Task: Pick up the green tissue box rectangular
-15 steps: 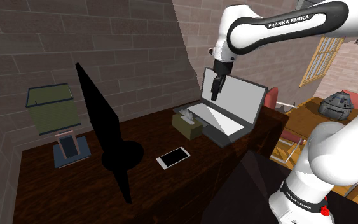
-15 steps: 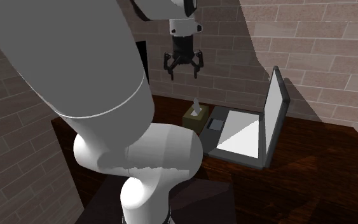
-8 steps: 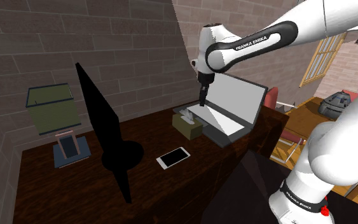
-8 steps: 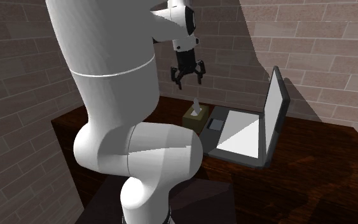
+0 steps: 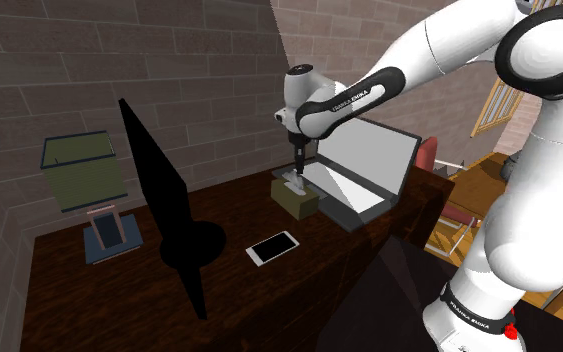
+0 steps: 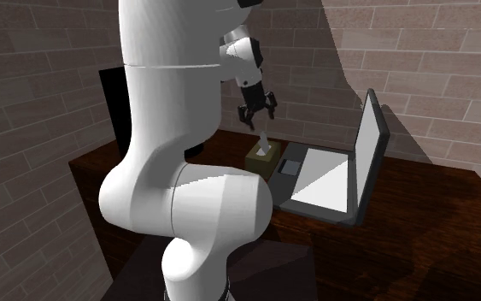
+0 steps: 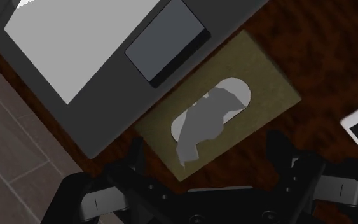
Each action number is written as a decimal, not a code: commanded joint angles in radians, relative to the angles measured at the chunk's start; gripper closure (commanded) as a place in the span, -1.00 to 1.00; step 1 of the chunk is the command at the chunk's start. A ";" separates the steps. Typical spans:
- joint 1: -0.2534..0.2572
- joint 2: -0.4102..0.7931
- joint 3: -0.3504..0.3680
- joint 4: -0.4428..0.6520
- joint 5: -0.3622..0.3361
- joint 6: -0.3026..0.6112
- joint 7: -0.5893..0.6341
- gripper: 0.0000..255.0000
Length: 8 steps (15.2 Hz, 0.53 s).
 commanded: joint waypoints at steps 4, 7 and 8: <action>0.017 0.183 -0.003 0.130 -0.125 0.063 -0.018 -1.00; 0.019 0.203 -0.006 0.127 -0.137 0.085 -0.007 -1.00; 0.019 0.210 -0.008 0.124 -0.141 0.095 0.000 -1.00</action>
